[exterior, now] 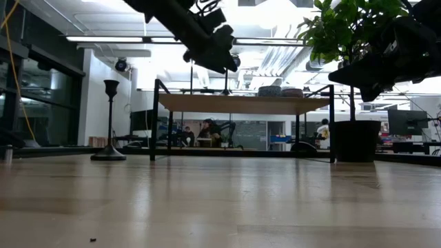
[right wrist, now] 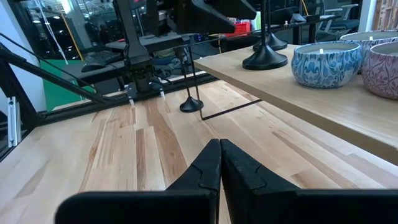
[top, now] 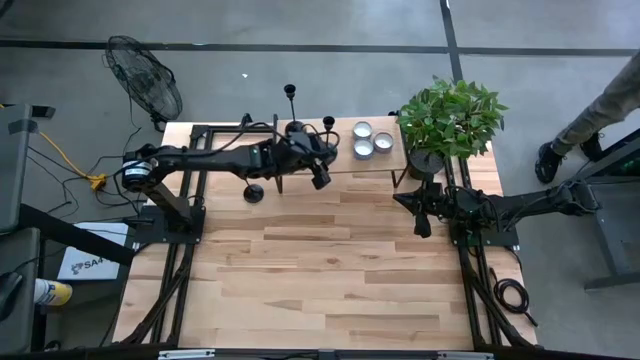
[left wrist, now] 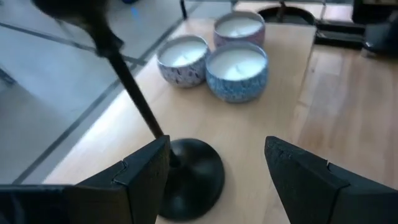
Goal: Pick & Place candle stick holders
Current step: Adjust the black candle holder on the shelf
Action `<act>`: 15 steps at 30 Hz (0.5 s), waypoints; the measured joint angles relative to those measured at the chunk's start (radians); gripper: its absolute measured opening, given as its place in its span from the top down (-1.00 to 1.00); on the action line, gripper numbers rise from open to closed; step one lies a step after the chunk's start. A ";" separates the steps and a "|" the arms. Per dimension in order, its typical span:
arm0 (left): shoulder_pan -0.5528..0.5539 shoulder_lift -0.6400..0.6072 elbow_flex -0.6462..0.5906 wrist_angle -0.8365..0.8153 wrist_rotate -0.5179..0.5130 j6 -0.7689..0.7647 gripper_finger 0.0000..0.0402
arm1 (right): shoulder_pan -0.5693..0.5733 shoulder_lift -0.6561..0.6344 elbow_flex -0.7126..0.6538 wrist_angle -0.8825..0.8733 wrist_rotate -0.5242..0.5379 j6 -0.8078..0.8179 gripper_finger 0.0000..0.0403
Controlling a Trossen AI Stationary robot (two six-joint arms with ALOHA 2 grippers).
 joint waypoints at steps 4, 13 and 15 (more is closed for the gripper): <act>0.000 0.000 -0.043 0.087 -0.051 0.000 -0.29 | 0.000 0.000 0.000 0.000 0.000 0.000 0.99; 0.000 0.000 -0.164 0.394 -0.130 0.052 -0.29 | 0.000 0.000 0.000 0.000 0.000 0.000 0.99; 0.000 0.000 -0.200 0.480 -0.131 0.073 -0.29 | 0.000 0.000 0.000 0.000 0.000 0.000 0.99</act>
